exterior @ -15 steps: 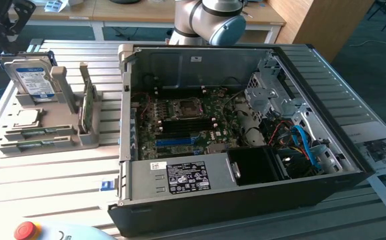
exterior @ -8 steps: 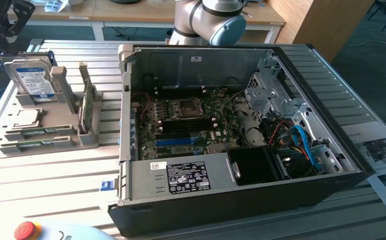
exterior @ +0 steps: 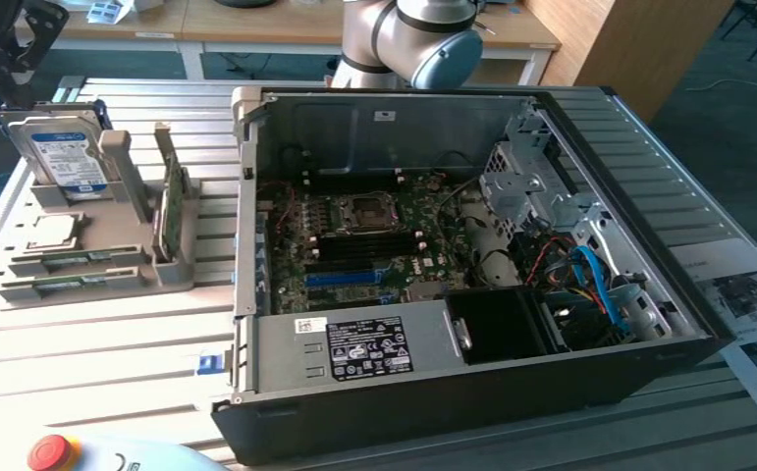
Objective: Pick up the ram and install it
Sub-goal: 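Pick up the ram and move it above insertion slot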
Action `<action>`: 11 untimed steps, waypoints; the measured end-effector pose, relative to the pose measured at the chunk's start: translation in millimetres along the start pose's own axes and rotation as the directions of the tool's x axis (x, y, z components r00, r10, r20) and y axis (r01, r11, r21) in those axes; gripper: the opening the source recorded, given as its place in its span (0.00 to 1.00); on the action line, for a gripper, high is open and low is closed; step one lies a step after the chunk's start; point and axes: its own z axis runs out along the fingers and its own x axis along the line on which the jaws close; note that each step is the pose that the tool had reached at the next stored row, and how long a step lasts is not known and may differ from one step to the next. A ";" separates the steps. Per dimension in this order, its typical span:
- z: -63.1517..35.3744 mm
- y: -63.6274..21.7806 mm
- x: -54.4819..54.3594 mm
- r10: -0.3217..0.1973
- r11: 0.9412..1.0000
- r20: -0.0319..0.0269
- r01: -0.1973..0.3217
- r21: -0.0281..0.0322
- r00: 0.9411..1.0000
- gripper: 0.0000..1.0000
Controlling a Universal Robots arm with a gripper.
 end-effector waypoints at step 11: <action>0.0 -0.1 0.0 -0.045 0.999 -0.002 0.045 0.003 0.999 0.10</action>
